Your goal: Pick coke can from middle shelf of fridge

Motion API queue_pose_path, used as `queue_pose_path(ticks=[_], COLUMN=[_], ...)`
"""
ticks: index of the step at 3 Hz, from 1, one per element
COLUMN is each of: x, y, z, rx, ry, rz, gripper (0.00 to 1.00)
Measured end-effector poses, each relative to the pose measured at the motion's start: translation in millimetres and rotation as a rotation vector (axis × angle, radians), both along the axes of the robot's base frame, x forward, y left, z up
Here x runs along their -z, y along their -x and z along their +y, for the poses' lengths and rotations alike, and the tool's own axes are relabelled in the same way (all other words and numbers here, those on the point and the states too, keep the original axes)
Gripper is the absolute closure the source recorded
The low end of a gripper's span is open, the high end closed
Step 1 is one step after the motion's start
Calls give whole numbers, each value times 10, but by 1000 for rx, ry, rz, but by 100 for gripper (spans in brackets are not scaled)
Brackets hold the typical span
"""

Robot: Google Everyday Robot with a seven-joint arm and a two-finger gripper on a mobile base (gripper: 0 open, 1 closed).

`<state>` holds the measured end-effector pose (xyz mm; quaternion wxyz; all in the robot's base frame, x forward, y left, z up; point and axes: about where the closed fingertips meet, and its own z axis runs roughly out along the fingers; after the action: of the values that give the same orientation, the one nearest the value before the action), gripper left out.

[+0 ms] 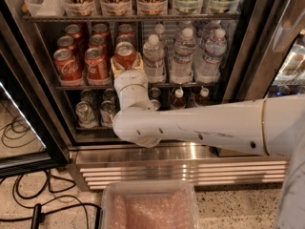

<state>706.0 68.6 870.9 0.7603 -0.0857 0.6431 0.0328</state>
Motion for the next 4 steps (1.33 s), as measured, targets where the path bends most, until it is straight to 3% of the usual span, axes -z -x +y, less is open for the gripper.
queue_pose_path(ticks=[1, 2, 4], x=[-110, -200, 18], y=[73, 183, 609], z=[-25, -243, -370], rx=[-20, -40, -215], ry=[-37, -35, -23], rz=[5, 58, 242], gripper=[100, 100, 100])
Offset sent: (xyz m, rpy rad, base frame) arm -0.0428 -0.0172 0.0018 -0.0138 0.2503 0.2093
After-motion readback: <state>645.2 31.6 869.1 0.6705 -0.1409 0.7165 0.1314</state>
